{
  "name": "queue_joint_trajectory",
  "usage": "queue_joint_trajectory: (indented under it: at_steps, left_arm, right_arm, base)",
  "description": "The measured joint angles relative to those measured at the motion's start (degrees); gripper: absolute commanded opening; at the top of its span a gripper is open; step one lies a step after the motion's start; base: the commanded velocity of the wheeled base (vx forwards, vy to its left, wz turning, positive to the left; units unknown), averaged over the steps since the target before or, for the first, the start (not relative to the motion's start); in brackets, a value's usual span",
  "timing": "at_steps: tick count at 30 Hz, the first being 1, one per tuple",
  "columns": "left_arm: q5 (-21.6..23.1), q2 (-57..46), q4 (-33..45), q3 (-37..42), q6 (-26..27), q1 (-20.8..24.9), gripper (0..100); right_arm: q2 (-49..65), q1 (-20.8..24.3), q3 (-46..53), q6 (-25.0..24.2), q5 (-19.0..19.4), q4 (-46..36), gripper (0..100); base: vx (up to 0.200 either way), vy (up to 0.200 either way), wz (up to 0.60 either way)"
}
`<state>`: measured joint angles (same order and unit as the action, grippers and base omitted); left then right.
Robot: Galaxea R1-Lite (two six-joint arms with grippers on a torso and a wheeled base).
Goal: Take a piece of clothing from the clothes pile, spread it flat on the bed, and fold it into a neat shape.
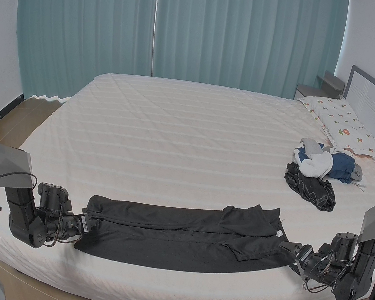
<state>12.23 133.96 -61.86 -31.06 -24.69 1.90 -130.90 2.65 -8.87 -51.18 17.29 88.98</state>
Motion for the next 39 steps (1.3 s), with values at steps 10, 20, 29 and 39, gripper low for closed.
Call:
queue_joint_trajectory:
  at_steps: [10, 20, 29, 39]
  left_arm:
    - [-4.29, 0.62, -0.17, 0.28, -2.88, -0.98, 0]
    - [-4.73, -0.23, -0.22, -0.57, -6.07, -1.02, 100]
    - [-4.77, -0.45, -0.17, -0.28, -6.11, -1.39, 100]
    - [-2.62, -3.28, 0.06, -0.72, -14.62, -4.11, 100]
  right_arm:
    - [-0.05, 0.05, 0.04, 0.02, 0.00, 0.00, 100]
    - [-0.09, 0.22, 0.20, 0.11, 0.01, 0.00, 100]
    - [-0.13, 0.22, 0.20, 0.11, 0.01, 0.00, 100]
    - [-0.38, 0.16, 0.06, 0.11, 0.01, 0.00, 100]
  base:
    - [0.000, 0.000, 0.00]
    - [0.000, 0.000, 0.00]
    - [0.000, 0.000, 0.00]
    - [0.000, 0.000, 0.00]
